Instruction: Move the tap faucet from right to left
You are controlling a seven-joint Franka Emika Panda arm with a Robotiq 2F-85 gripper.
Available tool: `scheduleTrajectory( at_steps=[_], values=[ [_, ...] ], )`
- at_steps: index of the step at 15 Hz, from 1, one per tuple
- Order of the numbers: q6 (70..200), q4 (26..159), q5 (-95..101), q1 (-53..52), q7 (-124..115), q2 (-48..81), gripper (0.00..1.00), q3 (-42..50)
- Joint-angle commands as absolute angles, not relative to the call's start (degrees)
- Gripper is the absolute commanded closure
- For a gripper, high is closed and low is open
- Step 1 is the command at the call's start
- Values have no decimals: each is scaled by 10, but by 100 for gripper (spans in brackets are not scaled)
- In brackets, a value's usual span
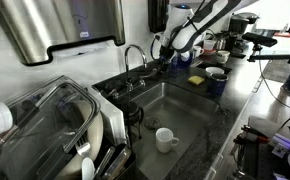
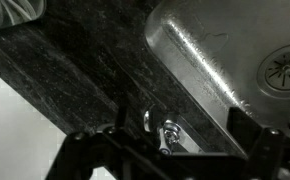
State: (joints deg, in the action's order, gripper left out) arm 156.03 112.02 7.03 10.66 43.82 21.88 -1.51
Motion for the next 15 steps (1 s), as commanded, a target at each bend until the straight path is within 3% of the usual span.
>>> scheduleTrajectory(
  at_steps=[1,2,3,4,14,15],
  values=[
    [1555,1099,49,122,462,241,0,-31],
    [1556,1095,48,123,461,245,0,-32],
    [1558,1092,46,124,460,249,17,-33],
    [1559,1090,47,124,459,253,26,-34],
    [1575,1072,49,131,456,266,96,-36],
    [1575,1072,49,132,456,265,99,-37]
  ],
)
